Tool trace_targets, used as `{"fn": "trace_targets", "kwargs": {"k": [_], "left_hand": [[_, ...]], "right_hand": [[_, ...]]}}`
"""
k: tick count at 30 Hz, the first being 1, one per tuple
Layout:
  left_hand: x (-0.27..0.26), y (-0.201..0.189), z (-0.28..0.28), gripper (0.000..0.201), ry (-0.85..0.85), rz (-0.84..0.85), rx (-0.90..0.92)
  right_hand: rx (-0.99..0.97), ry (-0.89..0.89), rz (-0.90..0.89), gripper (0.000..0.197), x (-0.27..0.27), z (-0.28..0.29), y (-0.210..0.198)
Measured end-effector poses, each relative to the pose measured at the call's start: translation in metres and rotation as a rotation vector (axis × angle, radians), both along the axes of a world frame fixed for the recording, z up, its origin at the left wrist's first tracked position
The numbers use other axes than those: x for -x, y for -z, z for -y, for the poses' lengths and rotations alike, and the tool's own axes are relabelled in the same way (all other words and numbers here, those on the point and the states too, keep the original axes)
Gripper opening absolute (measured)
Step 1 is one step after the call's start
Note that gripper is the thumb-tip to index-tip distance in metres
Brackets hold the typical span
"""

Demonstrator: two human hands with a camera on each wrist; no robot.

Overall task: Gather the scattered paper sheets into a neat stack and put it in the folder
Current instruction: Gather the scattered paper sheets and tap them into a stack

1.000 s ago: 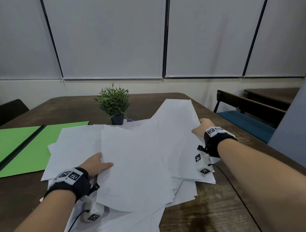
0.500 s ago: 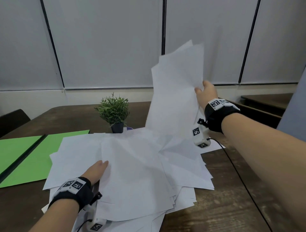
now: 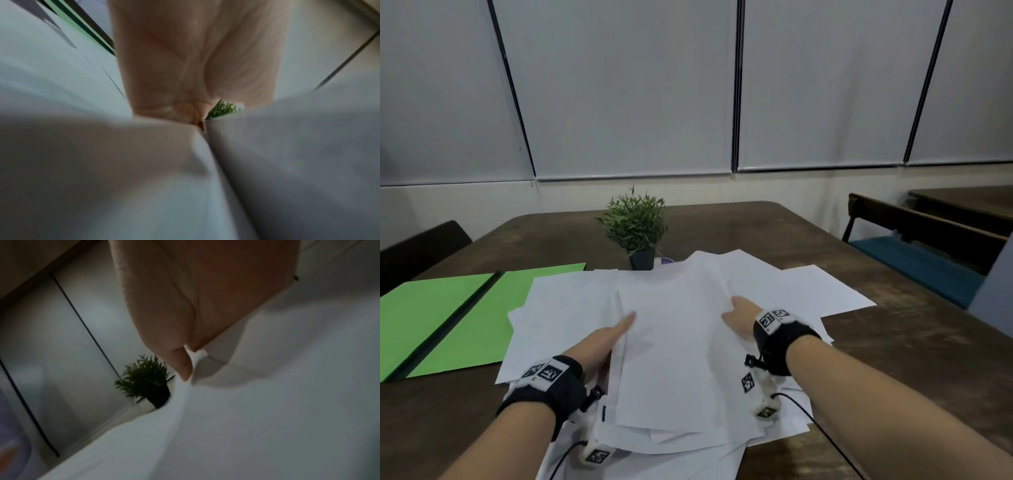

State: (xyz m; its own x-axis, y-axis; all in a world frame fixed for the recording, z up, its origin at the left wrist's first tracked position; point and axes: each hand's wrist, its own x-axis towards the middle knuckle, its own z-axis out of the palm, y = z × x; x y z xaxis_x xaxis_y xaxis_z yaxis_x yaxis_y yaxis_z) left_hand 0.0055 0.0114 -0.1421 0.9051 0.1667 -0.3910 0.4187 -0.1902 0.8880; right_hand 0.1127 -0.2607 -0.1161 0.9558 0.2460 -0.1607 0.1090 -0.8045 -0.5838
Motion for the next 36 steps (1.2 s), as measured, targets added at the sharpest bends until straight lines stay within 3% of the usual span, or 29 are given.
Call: {"fn": "trace_targets", "kwargs": {"k": [3, 7, 12, 13, 16, 20, 22, 24, 27, 30, 33, 36], "left_hand": [[-0.004, 0.002, -0.003, 0.094, 0.034, 0.073, -0.242], [0.007, -0.01, 0.012, 0.054, 0.049, 0.218, -0.374], [0.017, -0.041, 0.027, 0.042, -0.003, 0.544, -0.245], [0.018, -0.05, 0.03, 0.042, -0.004, 0.607, -0.233], [0.016, -0.084, 0.043, 0.034, -0.041, 0.791, -0.22], [0.018, -0.131, 0.065, 0.015, -0.184, 1.023, -0.257], [0.023, -0.146, 0.075, 0.016, -0.2, 1.095, -0.264], [0.027, -0.152, 0.083, 0.028, -0.186, 1.103, -0.28], [0.025, -0.144, 0.087, 0.06, -0.217, 1.107, -0.238], [0.023, -0.124, 0.085, 0.073, -0.229, 1.079, -0.19], [0.023, -0.112, 0.087, 0.061, -0.231, 1.033, -0.213], [0.02, -0.117, 0.092, 0.043, -0.259, 1.108, -0.221]], "right_hand": [[0.148, -0.01, -0.048, 0.06, 0.004, -0.003, 0.01], [0.218, 0.031, -0.068, 0.067, 0.004, 0.001, 0.011], [-0.18, 0.141, -0.074, 0.089, 0.006, 0.014, -0.004], [-0.304, 0.135, -0.036, 0.083, 0.006, 0.016, -0.012], [-0.695, 0.083, 0.169, 0.039, 0.019, 0.017, -0.056], [-0.98, 0.046, 0.411, 0.027, 0.026, 0.016, -0.116], [-1.036, 0.007, 0.444, 0.032, 0.028, 0.018, -0.132], [-1.062, -0.061, 0.429, 0.038, 0.035, 0.019, -0.136], [-1.047, -0.116, 0.363, 0.049, 0.042, 0.017, -0.121], [-1.07, -0.055, 0.274, 0.058, 0.043, 0.017, -0.096], [-1.072, 0.025, 0.253, 0.043, 0.038, 0.017, -0.079], [-1.128, 0.028, 0.303, 0.037, 0.034, 0.015, -0.083]]}}
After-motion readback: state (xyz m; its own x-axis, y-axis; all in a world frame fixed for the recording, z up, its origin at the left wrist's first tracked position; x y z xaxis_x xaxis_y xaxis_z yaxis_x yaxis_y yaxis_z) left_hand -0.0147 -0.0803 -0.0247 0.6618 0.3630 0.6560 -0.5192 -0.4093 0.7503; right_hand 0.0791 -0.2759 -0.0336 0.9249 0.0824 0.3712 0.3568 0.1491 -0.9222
